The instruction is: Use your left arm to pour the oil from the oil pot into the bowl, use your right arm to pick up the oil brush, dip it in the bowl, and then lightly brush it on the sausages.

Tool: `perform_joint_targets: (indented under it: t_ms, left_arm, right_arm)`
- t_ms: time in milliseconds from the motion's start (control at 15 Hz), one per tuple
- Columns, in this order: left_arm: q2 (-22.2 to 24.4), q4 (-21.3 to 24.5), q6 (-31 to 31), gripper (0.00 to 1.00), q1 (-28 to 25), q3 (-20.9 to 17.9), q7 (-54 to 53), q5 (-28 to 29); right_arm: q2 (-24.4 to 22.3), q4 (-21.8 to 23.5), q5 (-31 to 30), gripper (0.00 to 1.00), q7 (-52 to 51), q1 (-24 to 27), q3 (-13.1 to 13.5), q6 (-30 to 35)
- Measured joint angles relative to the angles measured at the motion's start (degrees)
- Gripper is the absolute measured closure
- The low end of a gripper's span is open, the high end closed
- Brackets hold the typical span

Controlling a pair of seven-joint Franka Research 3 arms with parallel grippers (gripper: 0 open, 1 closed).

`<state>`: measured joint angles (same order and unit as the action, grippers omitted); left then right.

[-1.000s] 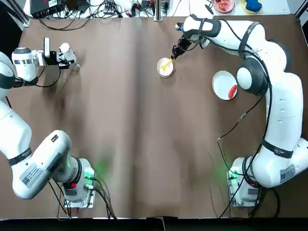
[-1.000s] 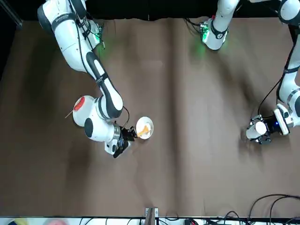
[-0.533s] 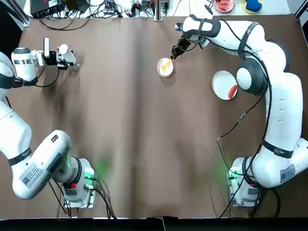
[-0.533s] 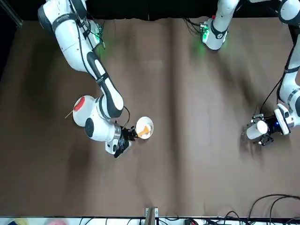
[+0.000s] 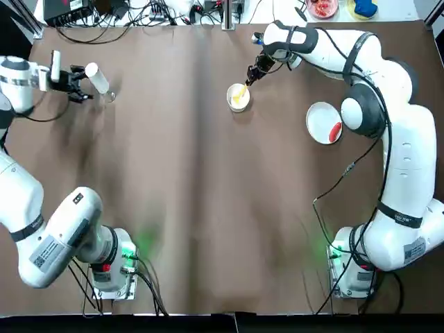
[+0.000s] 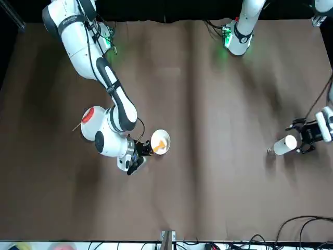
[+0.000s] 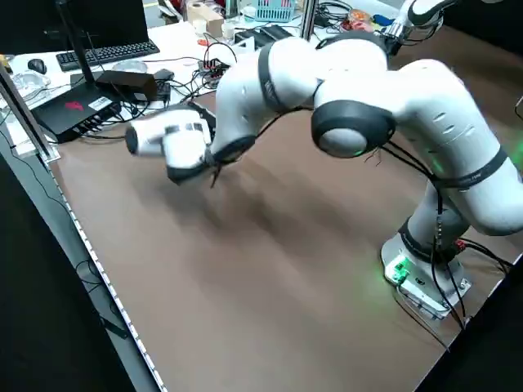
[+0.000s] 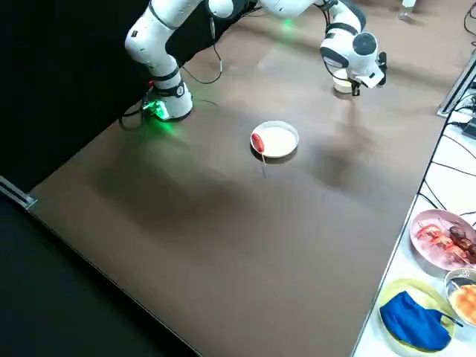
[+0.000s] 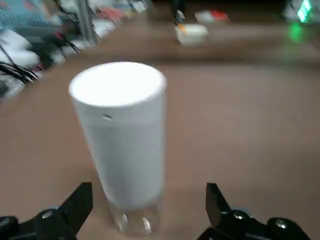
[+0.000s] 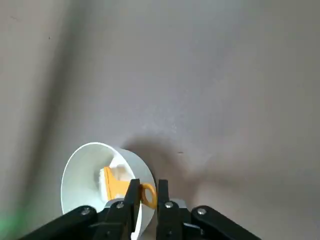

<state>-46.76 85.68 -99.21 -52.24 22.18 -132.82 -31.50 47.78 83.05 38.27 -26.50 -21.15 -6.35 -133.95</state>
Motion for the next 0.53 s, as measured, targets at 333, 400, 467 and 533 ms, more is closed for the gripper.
perform_joint_targets:
  t_ms: [333, 400, 467, 533]
  left_arm:
    - [11.16, 0.0, 1.36, 0.0, 1.28, 0.46, 9.81, 11.04]
    - [13.26, 0.02, 1.54, 0.0, 2.76, 0.73, 11.63, 12.91]
    - [15.42, 0.03, 1.57, 0.0, 5.07, 0.88, 13.91, 14.02]
    - [17.58, 0.13, 1.58, 0.0, 8.0, 0.9, 16.74, 14.61]
  right_arm:
    - [-0.15, -0.69, 1.07, 0.91, 0.31, -0.01, -0.2, 0.63]
    - [-0.24, -0.98, 1.09, 0.92, 0.82, -0.01, -0.21, 0.68]
    - [-0.33, -1.19, 1.12, 0.94, 1.63, -0.01, -0.24, 0.78]
    - [-0.44, -1.38, 1.12, 0.95, 2.39, -0.02, -0.28, 0.86]
